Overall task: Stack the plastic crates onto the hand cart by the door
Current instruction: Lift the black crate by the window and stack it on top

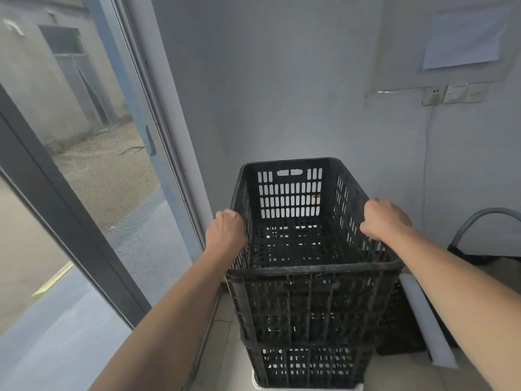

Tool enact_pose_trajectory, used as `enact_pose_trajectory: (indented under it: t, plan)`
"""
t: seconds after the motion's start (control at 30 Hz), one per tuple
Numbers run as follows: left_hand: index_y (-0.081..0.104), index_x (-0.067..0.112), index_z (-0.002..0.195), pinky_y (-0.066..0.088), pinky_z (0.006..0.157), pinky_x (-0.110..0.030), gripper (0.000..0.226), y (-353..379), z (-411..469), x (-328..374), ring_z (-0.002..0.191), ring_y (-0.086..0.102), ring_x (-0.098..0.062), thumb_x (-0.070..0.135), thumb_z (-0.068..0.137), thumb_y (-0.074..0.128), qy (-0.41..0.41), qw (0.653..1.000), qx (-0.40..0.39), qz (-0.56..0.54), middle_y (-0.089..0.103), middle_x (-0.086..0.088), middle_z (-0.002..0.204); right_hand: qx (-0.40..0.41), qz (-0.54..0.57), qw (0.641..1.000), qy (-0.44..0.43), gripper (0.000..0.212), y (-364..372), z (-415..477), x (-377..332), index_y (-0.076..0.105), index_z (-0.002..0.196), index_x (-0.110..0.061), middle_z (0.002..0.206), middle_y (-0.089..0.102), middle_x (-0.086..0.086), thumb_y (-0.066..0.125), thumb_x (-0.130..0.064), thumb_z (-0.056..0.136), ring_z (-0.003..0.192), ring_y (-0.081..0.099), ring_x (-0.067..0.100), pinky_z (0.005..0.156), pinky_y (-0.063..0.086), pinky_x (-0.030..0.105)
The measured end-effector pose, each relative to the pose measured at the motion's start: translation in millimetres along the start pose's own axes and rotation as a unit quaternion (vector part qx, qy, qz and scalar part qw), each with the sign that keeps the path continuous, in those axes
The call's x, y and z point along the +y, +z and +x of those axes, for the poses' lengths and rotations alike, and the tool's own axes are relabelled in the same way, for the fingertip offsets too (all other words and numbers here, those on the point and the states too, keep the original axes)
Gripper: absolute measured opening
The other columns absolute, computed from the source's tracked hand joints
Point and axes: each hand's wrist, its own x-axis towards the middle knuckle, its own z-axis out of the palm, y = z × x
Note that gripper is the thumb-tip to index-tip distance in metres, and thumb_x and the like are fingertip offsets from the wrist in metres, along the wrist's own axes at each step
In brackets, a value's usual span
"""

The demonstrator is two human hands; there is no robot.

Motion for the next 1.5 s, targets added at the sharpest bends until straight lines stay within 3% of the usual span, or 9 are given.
enact_pose_trajectory:
  t: [0.13, 0.33, 0.47, 1.3, 1.5]
  plan:
    - [0.063, 0.001, 0.110, 0.052, 0.061, -0.030, 0.024, 1, -2, -2, 0.070, 0.060, -0.023, 0.003, 0.086, 0.067, -0.004, 1.000, 0.007, -0.007, 0.059, -0.011, 0.096, 0.016, -0.060, 0.998, -0.002, 0.029, 0, -7, -6, 0.053, 0.113, 0.002, 0.082, 0.057, 0.009, 0.062, -0.010, 0.088, 0.069, 0.061, 0.024, 0.056, 0.049, 0.032]
    - [0.060, -0.001, 0.111, 0.053, 0.063, -0.032, 0.022, -3, -5, -3, 0.071, 0.058, -0.024, 0.001, 0.088, 0.062, -0.010, 1.000, 0.015, -0.011, 0.057, -0.012, 0.094, 0.018, -0.056, 0.998, -0.004, 0.039, -3, -9, -9, 0.052, 0.122, 0.005, 0.093, 0.063, 0.015, 0.059, -0.006, 0.085, 0.075, 0.061, 0.031, 0.060, 0.048, 0.035]
    - [0.061, 0.000, 0.110, 0.059, 0.066, -0.035, 0.022, -3, -3, -4, 0.072, 0.062, -0.025, 0.001, 0.088, 0.062, -0.014, 1.000, 0.017, -0.017, 0.058, -0.011, 0.092, 0.026, -0.049, 0.998, -0.009, 0.037, -4, -9, -9, 0.052, 0.120, 0.005, 0.091, 0.060, 0.014, 0.060, -0.008, 0.086, 0.073, 0.057, 0.030, 0.061, 0.048, 0.035]
    - [0.064, 0.000, 0.108, 0.057, 0.063, -0.035, 0.019, -2, 9, -1, 0.069, 0.061, -0.026, 0.000, 0.090, 0.061, -0.013, 1.000, 0.014, -0.012, 0.061, -0.011, 0.089, 0.034, -0.008, 0.999, -0.004, 0.028, -3, 7, -12, 0.053, 0.109, 0.004, 0.085, 0.055, 0.015, 0.060, -0.008, 0.084, 0.074, 0.056, 0.034, 0.060, 0.044, 0.034]
    - [0.067, 0.001, 0.110, 0.058, 0.064, -0.034, 0.020, -3, 9, 0, 0.070, 0.062, -0.026, 0.001, 0.093, 0.056, -0.006, 1.000, 0.007, 0.004, 0.061, -0.012, 0.092, 0.021, -0.002, 1.000, 0.003, 0.033, -1, 8, -12, 0.054, 0.113, 0.003, 0.084, 0.056, 0.013, 0.060, -0.013, 0.084, 0.080, 0.065, 0.034, 0.064, 0.054, 0.037]
